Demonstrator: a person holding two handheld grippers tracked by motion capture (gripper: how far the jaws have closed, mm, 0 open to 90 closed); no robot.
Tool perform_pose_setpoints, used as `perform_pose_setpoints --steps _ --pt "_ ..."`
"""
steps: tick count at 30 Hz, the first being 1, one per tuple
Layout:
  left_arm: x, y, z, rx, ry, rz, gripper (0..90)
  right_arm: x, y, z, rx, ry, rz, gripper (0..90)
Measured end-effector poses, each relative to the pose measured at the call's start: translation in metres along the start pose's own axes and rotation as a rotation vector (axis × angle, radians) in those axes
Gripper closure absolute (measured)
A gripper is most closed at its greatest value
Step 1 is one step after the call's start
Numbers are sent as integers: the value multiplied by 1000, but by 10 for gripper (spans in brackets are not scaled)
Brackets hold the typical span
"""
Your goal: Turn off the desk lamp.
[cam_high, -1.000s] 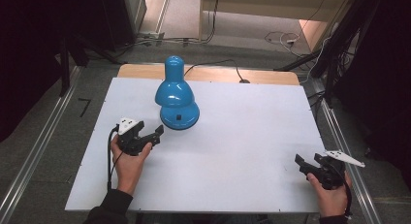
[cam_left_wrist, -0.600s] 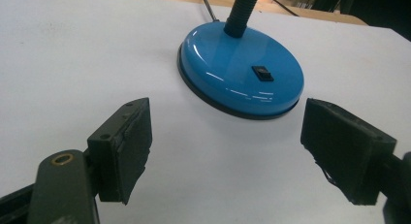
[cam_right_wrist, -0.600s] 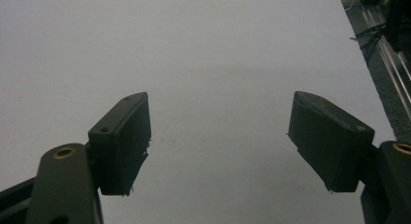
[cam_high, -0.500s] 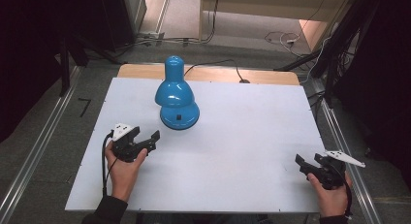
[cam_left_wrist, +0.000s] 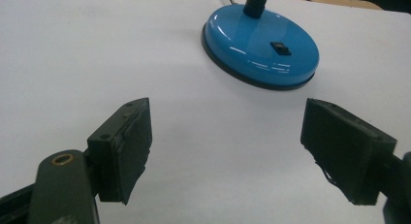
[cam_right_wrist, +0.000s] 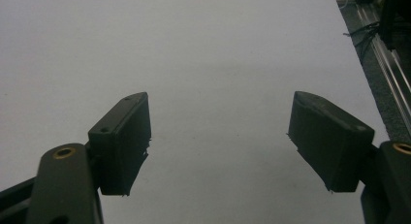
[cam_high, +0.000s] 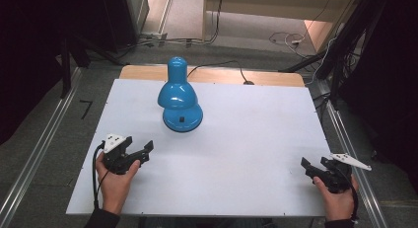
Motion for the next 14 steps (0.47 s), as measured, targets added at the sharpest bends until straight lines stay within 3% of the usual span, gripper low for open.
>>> perform_pose_setpoints --steps 7,10,14 --pt "14 -11 -11 -14 -25 35 190 -6 5 -4 24 -14 -39 221" --pt "20 -22 -19 -33 -57 92 187 -6 8 -3 16 -12 -46 220" --pt "22 -30 -26 -35 -92 125 174 -7 11 -3 16 -11 -50 218"
Point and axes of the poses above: each handheld gripper's, and its own axes: x roughly backward along the jaws, z roughly out of its top, y roughly to its right, the point moved 8 cm from there along -x, roughly forward along the jaws, and after that the axes turned 3 degrees about -x, right-handed, at the moved point
